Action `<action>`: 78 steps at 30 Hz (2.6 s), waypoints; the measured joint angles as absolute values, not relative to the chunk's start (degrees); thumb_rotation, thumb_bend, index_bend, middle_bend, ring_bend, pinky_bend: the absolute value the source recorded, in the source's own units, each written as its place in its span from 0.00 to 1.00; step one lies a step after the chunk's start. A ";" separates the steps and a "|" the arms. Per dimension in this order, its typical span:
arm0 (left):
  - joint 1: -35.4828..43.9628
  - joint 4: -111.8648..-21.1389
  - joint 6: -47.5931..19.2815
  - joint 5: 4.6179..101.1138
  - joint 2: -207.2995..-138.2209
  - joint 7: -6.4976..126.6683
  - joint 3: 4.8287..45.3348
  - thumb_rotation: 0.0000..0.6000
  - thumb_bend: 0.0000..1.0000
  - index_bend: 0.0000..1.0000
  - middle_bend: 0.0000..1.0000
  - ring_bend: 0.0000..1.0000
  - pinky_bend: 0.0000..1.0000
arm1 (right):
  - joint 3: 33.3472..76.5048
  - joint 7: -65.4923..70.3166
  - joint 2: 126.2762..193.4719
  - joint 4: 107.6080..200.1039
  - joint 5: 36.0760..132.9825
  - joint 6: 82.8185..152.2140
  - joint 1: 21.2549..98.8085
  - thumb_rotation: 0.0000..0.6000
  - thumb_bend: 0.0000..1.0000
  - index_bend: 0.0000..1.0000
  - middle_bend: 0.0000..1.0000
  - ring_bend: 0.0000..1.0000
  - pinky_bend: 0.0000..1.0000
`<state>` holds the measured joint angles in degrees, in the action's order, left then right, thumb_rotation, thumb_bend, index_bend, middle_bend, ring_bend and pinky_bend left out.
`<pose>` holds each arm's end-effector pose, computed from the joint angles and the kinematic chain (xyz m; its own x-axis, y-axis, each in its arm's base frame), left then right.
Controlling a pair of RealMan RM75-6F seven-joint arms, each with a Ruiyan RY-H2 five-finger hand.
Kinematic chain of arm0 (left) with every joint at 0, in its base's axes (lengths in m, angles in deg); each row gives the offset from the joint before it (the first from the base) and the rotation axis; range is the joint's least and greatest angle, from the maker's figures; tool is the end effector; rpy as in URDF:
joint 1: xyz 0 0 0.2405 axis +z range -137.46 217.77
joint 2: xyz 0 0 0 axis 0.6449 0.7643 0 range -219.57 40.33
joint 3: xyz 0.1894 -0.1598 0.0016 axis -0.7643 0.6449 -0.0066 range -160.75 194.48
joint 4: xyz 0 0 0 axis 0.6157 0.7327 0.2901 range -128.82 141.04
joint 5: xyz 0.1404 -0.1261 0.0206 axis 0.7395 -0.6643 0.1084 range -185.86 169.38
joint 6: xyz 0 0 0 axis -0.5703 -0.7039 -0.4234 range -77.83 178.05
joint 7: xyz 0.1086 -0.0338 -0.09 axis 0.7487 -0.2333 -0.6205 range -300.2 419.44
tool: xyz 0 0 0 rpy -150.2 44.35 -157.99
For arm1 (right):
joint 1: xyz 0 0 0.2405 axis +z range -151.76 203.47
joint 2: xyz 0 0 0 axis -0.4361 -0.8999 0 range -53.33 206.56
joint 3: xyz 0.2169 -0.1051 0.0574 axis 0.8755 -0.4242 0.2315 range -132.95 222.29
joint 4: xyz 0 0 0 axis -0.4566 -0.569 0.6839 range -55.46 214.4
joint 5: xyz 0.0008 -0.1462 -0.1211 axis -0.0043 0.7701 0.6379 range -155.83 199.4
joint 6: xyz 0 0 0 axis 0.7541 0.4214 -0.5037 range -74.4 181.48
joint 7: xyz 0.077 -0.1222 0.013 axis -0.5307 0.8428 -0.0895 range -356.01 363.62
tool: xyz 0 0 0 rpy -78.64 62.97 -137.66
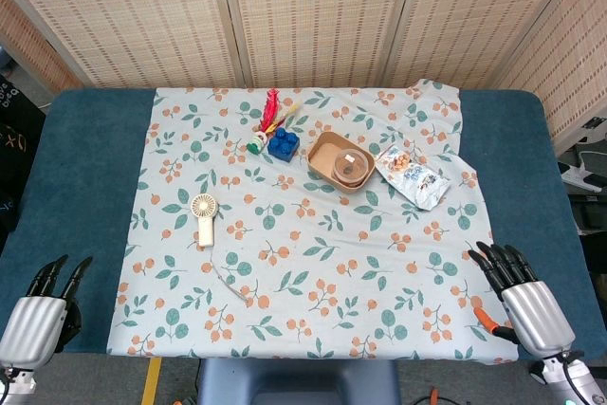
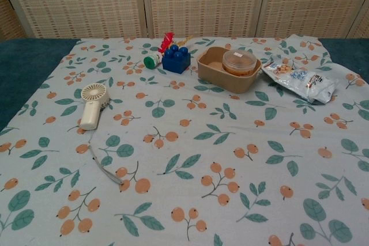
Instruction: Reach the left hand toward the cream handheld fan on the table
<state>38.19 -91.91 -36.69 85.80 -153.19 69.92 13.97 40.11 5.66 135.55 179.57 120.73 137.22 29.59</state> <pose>-0.2730 0.1439 0.1535 0.4846 0.0759 0.8714 0.8726 -0.1112 -0.4755 -0.2617 -0.1435 0.1589 0.4063 -0.1556 0.9004 -0.9047 -0.2067 0.3726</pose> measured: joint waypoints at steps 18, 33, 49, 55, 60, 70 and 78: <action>28.78 -77.36 -27.85 88.76 -170.40 71.02 17.85 1.00 0.95 0.00 0.92 0.86 1.00 | 41.89 7.57 137.48 178.40 119.10 138.60 29.51 1.00 0.18 0.00 0.00 0.00 0.00; 18.47 -67.94 -14.84 81.62 -178.57 71.62 21.92 1.00 0.94 0.00 0.95 0.88 1.00 | 43.33 11.61 140.08 176.71 115.94 137.27 29.72 1.00 0.18 0.00 0.00 0.00 0.00; 13.40 -59.40 -9.89 77.57 -183.71 73.19 21.98 1.00 0.94 0.00 0.96 0.88 1.00 | 43.65 13.40 140.93 176.48 114.48 136.35 30.00 1.00 0.18 0.00 0.00 0.00 0.00; 12.58 -57.94 -9.55 76.65 -184.17 72.56 21.70 1.00 0.94 0.00 0.96 0.88 1.00 | 43.62 13.57 140.88 176.61 114.19 136.17 30.03 1.00 0.18 0.00 0.00 0.00 0.00; 12.06 -57.17 -9.11 75.83 -184.29 72.21 21.47 1.00 0.94 0.00 0.96 0.88 1.00 | 43.67 13.56 140.85 176.58 114.03 136.17 30.06 1.00 0.18 0.00 0.00 0.00 0.00; 11.38 -55.90 -8.75 74.82 -184.77 72.07 20.84 1.00 0.94 0.00 0.96 0.88 1.00 | 43.71 13.48 140.72 176.67 113.86 136.23 30.06 1.00 0.18 0.00 0.00 0.00 0.00; 11.12 -55.92 -9.14 74.44 -184.66 71.88 20.48 1.00 0.94 0.00 0.96 0.88 1.00 | 43.71 13.58 140.69 176.70 113.72 136.14 30.11 1.00 0.18 0.00 0.00 0.00 0.00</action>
<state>11.12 -55.92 -9.14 74.44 -184.66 71.88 20.48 43.71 13.58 140.69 176.70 113.72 136.14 30.11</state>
